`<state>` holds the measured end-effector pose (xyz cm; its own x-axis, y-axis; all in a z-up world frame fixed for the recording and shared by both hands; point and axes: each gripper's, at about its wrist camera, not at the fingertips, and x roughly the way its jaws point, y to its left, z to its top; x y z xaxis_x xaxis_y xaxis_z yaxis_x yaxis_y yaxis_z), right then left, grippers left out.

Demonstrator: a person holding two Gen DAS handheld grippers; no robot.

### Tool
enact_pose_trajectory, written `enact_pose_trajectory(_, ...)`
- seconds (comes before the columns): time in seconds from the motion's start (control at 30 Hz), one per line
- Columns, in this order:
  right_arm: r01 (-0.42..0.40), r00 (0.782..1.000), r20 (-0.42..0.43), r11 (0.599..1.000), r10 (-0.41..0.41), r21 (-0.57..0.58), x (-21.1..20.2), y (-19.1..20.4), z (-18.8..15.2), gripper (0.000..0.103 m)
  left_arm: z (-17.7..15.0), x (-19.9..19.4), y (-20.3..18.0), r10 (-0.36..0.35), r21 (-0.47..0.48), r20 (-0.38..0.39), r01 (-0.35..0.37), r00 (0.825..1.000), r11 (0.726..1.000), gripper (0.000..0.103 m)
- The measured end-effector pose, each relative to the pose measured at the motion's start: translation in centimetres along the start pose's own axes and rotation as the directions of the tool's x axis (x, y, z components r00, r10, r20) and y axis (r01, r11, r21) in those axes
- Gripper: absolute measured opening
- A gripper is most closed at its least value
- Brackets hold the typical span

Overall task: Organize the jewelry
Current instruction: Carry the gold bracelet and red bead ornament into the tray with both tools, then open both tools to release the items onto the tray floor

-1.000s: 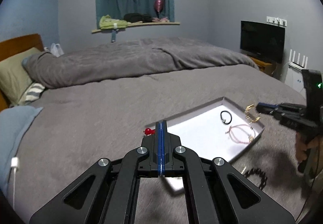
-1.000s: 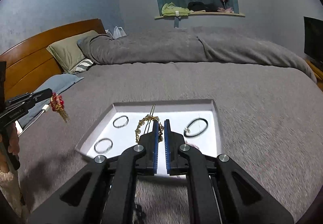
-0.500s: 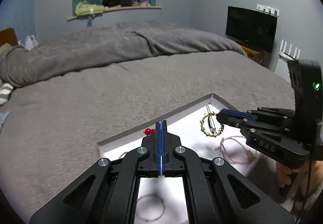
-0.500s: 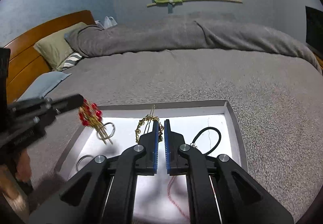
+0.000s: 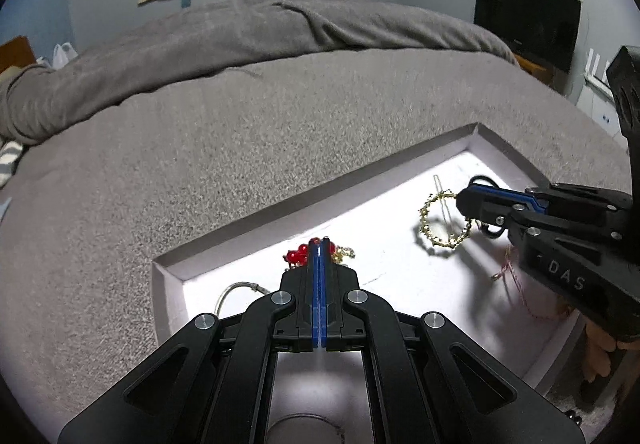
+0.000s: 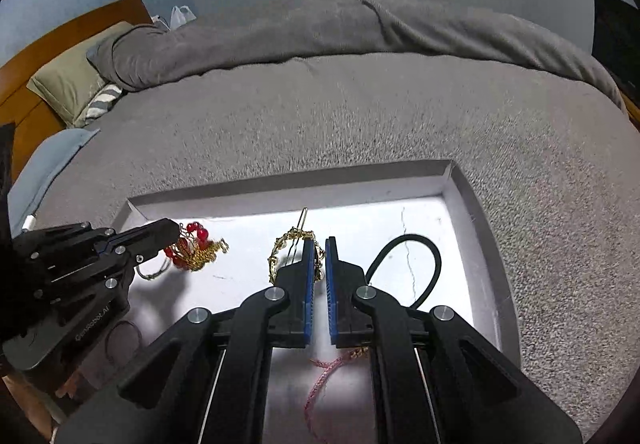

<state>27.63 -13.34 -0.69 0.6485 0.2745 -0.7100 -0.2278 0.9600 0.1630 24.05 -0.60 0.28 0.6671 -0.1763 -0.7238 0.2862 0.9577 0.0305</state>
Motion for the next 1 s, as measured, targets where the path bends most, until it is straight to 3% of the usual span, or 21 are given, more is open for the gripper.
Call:
enact_pose_trajectory(0.37,-0.017,1.000,0.015,1.000,0.017,0.005,-0.3,0.0,-0.4,0.007,-0.1,0.0,0.5,0.005,-0.011,0.004,-0.005,1.000,1.000,0.002)
enact_pose_trajectory(0.4,-0.021,1.000,0.022,1.000,0.021,0.012,-0.6,0.0,-0.4,0.011,-0.1,-0.1,0.6,0.004,-0.013,0.010,-0.004,1.000,1.000,0.005)
enact_pose_trajectory(0.5,-0.022,0.998,0.052,1.000,0.021,0.021,-1.3,-0.2,-0.2,0.025,-0.1,-1.0,0.8,0.018,-0.027,0.046,-0.016,0.999,1.000,0.029)
enact_pose_trajectory(0.6,-0.010,0.996,0.087,1.000,0.008,0.029,-2.5,-0.6,0.0,0.026,0.1,-1.9,0.7,0.040,-0.025,0.079,-0.038,0.996,0.999,0.031)
enact_pose_trajectory(0.63,-0.003,0.995,0.104,0.999,-0.001,0.037,-3.0,-0.9,0.1,0.027,0.1,-2.3,0.8,0.052,-0.031,0.092,-0.049,0.994,0.998,0.038)
enact_pose_trajectory(0.7,0.002,0.990,0.138,0.999,-0.009,0.054,-3.9,-1.4,0.2,0.046,0.2,-3.1,1.1,0.057,-0.050,0.115,-0.051,0.992,0.997,0.049)
enact_pose_trajectory(0.83,0.001,0.983,0.181,0.997,-0.014,0.075,-5.4,-2.1,0.4,0.054,0.5,-4.7,1.7,0.078,-0.084,0.148,-0.066,0.986,0.994,0.057)
enact_pose_trajectory(0.87,0.000,0.981,0.191,0.997,-0.015,0.077,-5.9,-2.2,0.5,0.063,0.5,-5.3,1.8,0.092,-0.097,0.161,-0.077,0.983,0.992,0.061)
enact_pose_trajectory(0.9,-0.001,0.979,0.203,0.997,-0.016,0.080,-6.5,-2.3,0.5,0.070,0.5,-5.7,1.8,0.103,-0.105,0.171,-0.085,0.980,0.991,0.071)
enact_pose_trajectory(0.93,-0.003,0.977,0.213,0.997,-0.014,0.082,-7.1,-2.4,0.5,0.071,0.4,-6.7,1.8,0.121,-0.118,0.192,-0.100,0.974,0.988,0.078)
enact_pose_trajectory(1.0,-0.010,0.972,0.236,0.996,-0.011,0.088,-8.4,-2.6,0.5,0.077,0.1,-7.9,1.7,0.133,-0.126,0.208,-0.108,0.969,0.986,0.080)
